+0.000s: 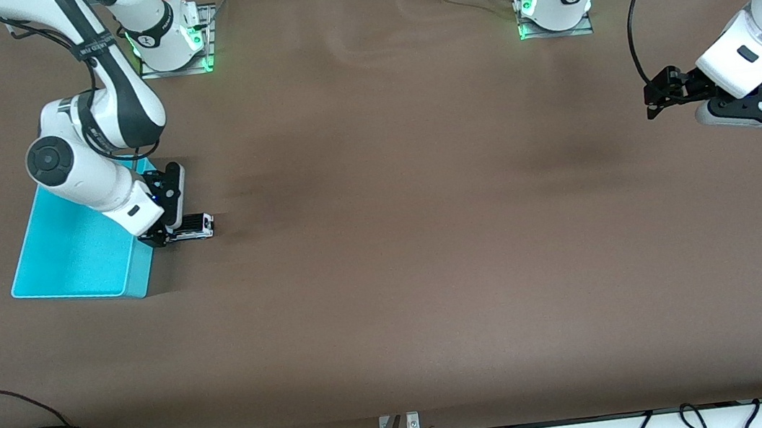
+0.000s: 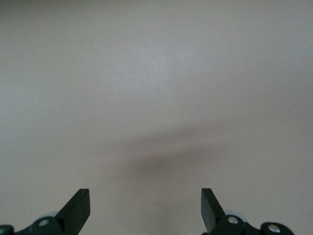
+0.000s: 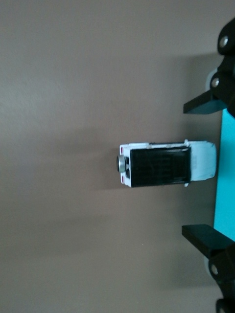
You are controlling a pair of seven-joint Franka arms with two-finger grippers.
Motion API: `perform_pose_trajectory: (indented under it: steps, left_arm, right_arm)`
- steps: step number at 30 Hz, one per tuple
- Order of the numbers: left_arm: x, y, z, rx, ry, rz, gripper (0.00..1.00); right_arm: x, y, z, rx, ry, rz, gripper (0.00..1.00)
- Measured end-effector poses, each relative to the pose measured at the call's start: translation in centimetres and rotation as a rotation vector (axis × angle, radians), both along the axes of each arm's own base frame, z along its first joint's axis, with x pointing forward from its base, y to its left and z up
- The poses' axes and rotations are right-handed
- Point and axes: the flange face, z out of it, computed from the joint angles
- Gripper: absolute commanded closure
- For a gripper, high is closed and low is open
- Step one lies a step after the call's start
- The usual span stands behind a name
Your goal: Wind and store white jeep toy
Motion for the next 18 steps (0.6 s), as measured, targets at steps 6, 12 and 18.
perform_pose_trajectory:
  steps: [6, 12, 18]
  left_arm:
    - [-0.2, 0.2, -0.2, 0.0, 0.019, 0.006, 0.0]
    - [-0.2, 0.6, -0.1, -0.028, 0.024, 0.021, 0.0]
    - [0.2, 0.6, -0.1, -0.031, 0.022, 0.05, 0.0]
  right_arm:
    - [0.0, 0.0, -2.5, 0.0, 0.0, 0.001, 0.0]
    - [0.1, 0.0, -4.5, 0.001, -0.005, 0.0, 0.01]
    - [0.1, 0.0, -5.7, 0.002, -0.01, 0.002, 0.33]
